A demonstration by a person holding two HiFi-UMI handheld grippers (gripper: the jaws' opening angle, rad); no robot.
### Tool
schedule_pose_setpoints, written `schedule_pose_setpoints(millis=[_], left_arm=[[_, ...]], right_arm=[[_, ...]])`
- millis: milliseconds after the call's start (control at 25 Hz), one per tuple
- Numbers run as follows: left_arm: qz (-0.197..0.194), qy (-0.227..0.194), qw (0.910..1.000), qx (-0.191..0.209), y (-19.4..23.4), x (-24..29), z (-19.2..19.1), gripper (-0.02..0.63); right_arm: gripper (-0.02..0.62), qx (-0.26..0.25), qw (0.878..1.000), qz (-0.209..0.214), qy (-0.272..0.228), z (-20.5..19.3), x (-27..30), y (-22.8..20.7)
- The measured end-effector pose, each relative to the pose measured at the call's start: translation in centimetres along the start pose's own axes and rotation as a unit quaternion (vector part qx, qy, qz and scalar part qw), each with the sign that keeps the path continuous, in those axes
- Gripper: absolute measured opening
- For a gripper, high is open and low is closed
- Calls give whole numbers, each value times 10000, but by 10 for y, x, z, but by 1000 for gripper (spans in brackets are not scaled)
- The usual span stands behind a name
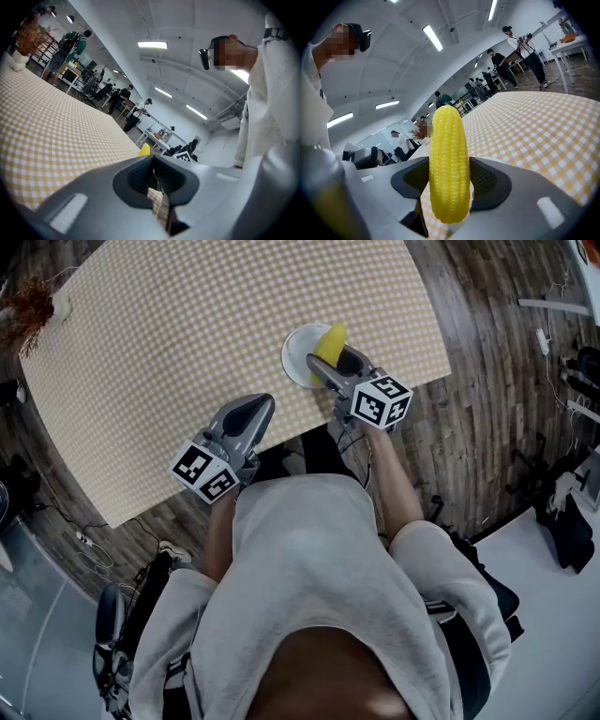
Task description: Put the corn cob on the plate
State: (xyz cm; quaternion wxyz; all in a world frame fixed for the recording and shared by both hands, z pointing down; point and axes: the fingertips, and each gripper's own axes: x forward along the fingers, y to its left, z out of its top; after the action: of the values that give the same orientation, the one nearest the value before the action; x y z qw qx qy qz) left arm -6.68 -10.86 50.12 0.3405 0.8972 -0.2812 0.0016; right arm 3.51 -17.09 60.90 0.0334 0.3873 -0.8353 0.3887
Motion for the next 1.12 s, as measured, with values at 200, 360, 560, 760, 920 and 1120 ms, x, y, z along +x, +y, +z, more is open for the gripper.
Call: schedule_pose_setpoints(millis=[200, 360, 560, 760, 920, 1120], left_arm=[[-9, -67, 10000, -7, -1, -1, 3, 9], [-26, -123, 9999, 29, -6, -3, 6, 9], [-4, -203, 9998, 62, -7, -7, 11, 9], [1, -296, 9995, 68, -9, -9, 15, 9], [-4, -347, 9994, 72, -10, -13, 16, 9], [25, -393, 9992, 57, -9, -15, 17, 9]], right_arm=[[256, -787, 9956, -386, 326, -1, 1, -3], [256, -1212, 9896, -564, 534, -5, 1, -3], [256, -1490, 9827, -708, 845, -13, 4, -6], [256, -1954, 9691, -820, 1261, -23, 3, -10], [256, -2451, 9540, -825, 1516, -27, 6, -8], [256, -3601, 9080, -958, 1917, -32, 10, -9]])
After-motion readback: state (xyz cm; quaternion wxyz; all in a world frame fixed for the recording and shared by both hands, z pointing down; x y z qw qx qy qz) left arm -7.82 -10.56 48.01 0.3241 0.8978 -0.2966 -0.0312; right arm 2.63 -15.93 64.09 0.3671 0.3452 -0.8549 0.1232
